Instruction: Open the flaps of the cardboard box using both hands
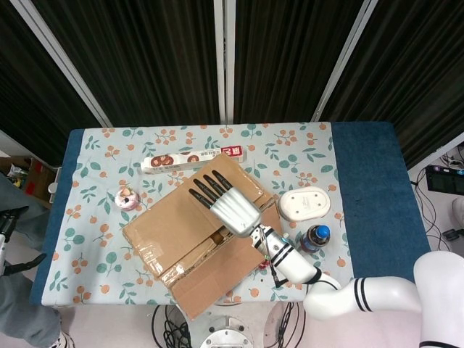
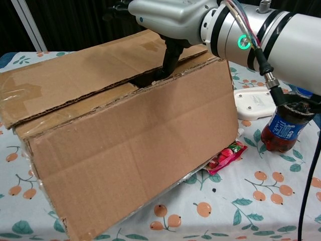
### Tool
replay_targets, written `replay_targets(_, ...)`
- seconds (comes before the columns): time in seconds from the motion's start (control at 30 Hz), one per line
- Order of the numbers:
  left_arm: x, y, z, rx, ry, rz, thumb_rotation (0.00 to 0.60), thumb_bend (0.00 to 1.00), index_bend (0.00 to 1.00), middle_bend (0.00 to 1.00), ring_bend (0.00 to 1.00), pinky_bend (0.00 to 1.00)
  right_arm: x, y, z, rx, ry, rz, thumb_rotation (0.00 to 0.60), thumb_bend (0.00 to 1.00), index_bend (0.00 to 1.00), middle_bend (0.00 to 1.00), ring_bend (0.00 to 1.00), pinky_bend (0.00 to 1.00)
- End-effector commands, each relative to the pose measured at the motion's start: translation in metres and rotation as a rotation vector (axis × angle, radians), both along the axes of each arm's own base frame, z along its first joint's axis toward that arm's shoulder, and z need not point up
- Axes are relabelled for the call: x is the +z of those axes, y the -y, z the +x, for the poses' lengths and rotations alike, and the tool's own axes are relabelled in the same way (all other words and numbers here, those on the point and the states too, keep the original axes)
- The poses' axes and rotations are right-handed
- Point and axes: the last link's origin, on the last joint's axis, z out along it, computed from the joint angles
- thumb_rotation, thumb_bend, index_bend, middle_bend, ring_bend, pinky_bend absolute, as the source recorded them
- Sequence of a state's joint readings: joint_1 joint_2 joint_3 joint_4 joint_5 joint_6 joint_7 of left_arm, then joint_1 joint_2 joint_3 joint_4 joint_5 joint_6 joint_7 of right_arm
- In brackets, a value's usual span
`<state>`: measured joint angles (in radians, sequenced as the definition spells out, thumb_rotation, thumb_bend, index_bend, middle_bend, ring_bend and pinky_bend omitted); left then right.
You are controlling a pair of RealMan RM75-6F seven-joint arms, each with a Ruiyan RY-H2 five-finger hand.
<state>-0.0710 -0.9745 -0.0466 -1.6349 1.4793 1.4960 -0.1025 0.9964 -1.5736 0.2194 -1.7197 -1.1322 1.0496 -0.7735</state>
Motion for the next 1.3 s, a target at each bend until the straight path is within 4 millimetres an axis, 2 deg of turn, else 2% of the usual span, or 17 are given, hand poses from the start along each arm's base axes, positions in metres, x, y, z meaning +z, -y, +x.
replay_targets(0.03,0.002,-0.001,-0.001,-0.003,-0.002,0.003,0.515,0.07,0.15,0.19,0.15,0.23,-0.001,0.002,0.008,0.008,0.059,-0.029,0.6,0.0,0.0,0.0,0.0,0.0)
replay_targets(0.37,0.01,-0.001,-0.004,-0.001,0.0,0.017,0.512,0.07,0.15,0.19,0.15,0.23,0.005,0.02,0.035,0.027,0.048,-0.08,0.6,0.04,0.0,0.0,0.0,0.0)
replay_targets(0.63,0.013,0.001,-0.009,0.012,0.001,0.023,0.512,0.07,0.15,0.19,0.15,0.23,0.013,0.031,0.073,0.063,0.069,-0.137,0.6,0.04,0.0,0.0,0.0,0.0)
replay_targets(0.87,0.017,0.002,-0.011,0.016,-0.001,0.035,0.512,0.07,0.15,0.19,0.15,0.23,0.004,0.04,0.105,0.084,0.073,-0.188,0.6,0.03,0.0,0.0,0.0,0.0)
replay_targets(1.03,0.017,0.005,-0.015,0.028,-0.022,0.015,0.514,0.07,0.15,0.19,0.15,0.23,0.0,0.046,0.126,0.068,0.143,-0.217,0.6,0.03,0.0,0.0,0.0,0.0)
replay_targets(1.3,0.021,0.007,-0.015,0.029,-0.024,0.023,0.512,0.07,0.15,0.19,0.15,0.23,-0.01,0.054,0.142,0.058,0.182,-0.247,0.6,0.03,0.0,0.0,0.0,0.0)
